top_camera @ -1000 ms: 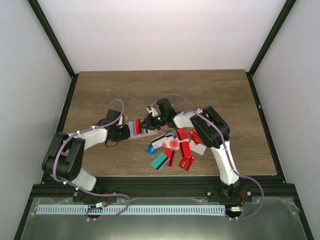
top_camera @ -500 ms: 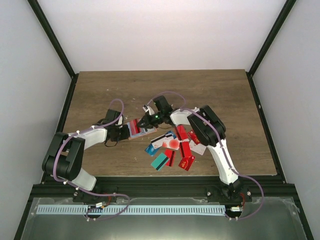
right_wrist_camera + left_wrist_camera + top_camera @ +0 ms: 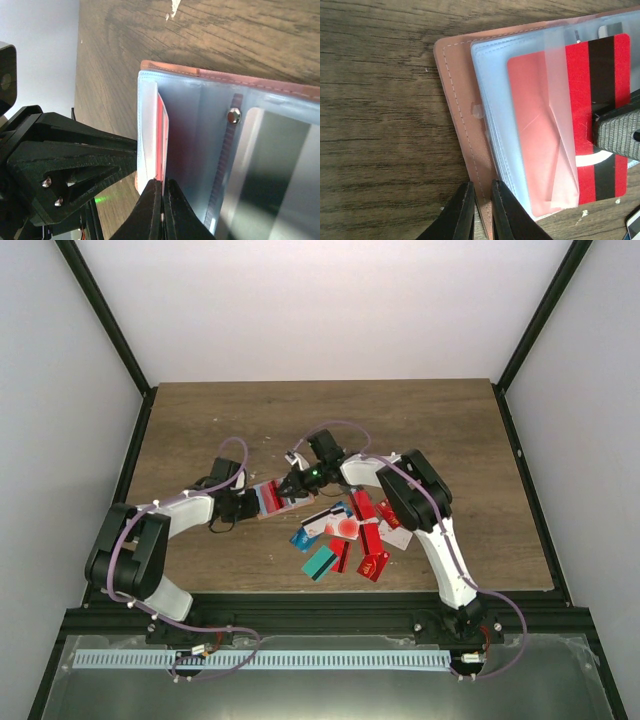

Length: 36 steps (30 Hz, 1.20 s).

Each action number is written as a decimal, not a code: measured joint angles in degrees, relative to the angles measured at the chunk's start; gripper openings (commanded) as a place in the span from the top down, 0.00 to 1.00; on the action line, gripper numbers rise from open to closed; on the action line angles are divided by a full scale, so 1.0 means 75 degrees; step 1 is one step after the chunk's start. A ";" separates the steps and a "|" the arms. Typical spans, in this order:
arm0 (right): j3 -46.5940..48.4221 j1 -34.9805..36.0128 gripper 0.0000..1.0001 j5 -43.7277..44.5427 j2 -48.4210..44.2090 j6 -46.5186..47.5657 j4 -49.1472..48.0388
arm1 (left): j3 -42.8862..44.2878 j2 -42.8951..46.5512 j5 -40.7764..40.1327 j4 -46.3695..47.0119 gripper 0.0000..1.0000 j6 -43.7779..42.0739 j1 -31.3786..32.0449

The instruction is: Put the credit cards into the card holder

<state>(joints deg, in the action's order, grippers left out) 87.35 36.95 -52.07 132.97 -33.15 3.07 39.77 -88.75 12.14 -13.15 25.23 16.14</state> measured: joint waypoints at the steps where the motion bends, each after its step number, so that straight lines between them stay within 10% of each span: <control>1: 0.0026 -0.0009 0.99 -0.0023 0.0000 0.0044 0.0079 | 0.0006 -0.0006 0.0015 0.0000 0.88 -0.0003 0.0000; 29: 0.0533 0.0085 0.98 -0.0475 0.0449 -0.0251 -0.0079 | 0.0134 -0.0140 0.0131 -0.0047 0.88 -0.0058 -0.0020; 36: 0.0705 0.0143 0.82 0.0041 0.0405 0.0210 0.0627 | 0.0143 0.0052 -0.0026 -0.0391 0.85 -0.0041 -0.0017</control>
<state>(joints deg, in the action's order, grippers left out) 92.64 38.02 -51.77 136.00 -31.57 7.77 40.84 -88.36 11.94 -16.08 24.93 16.01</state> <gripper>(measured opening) 0.113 0.138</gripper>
